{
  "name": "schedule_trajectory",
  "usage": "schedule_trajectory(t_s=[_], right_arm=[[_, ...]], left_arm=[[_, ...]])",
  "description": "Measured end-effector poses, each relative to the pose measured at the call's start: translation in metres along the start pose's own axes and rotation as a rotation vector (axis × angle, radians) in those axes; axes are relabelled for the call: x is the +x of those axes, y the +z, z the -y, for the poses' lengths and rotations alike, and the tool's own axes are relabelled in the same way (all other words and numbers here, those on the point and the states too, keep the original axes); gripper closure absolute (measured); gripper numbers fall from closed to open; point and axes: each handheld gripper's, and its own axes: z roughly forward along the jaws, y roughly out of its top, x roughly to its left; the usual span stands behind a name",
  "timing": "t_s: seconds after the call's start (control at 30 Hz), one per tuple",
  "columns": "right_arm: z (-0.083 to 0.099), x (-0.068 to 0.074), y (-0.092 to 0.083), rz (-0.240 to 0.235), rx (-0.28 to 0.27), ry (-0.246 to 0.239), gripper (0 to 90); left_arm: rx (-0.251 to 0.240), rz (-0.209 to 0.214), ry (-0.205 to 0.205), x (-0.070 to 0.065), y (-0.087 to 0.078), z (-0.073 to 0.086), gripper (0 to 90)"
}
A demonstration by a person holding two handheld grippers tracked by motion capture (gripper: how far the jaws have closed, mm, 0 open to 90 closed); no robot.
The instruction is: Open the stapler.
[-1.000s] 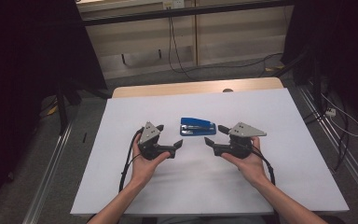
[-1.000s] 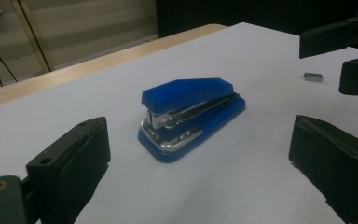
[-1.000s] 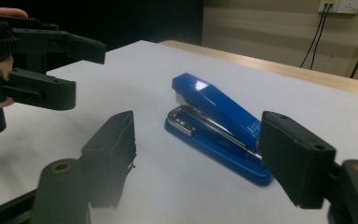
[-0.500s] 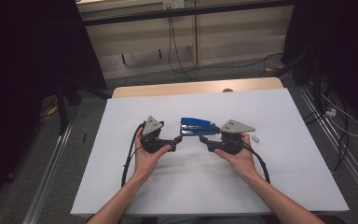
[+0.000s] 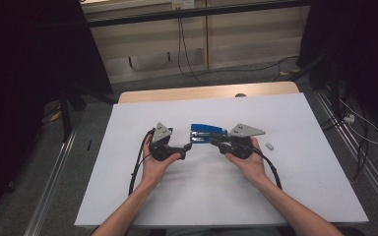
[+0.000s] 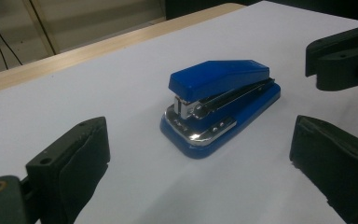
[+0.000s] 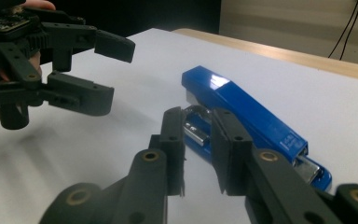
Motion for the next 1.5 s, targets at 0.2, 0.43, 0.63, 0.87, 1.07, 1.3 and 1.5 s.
schedule_trajectory(t_s=[0.2,0.43,0.63,0.87,1.07,1.3,1.5], right_arm=[[-0.004,-0.001,0.009,-0.006,0.013,0.008,90.0],[-0.007,0.0,0.019,-0.026,0.026,-0.001,90.0],[-0.007,0.0,0.026,-0.027,0.039,-0.002,90.0],[-0.006,0.001,0.031,-0.034,0.058,-0.017,90.0],[-0.011,0.0,0.035,-0.028,0.076,-0.03,90.0],[-0.008,0.0,0.043,-0.03,0.102,-0.034,90.0],[-0.009,-0.002,0.047,-0.026,0.147,-0.045,90.0]], left_arm=[[0.008,-0.005,0.004,0.0,0.001,0.0,4.6],[0.01,-0.003,-0.012,0.003,0.0,0.0,10.6],[0.014,0.017,-0.018,0.002,0.002,0.0,32.5],[0.036,0.043,-0.034,0.002,0.007,0.0,61.6],[0.056,0.071,-0.02,0.003,0.011,-0.001,84.5],[0.099,0.056,-0.017,0.009,0.016,0.0,90.0],[0.106,0.045,-0.038,0.019,0.022,-0.005,90.0]])
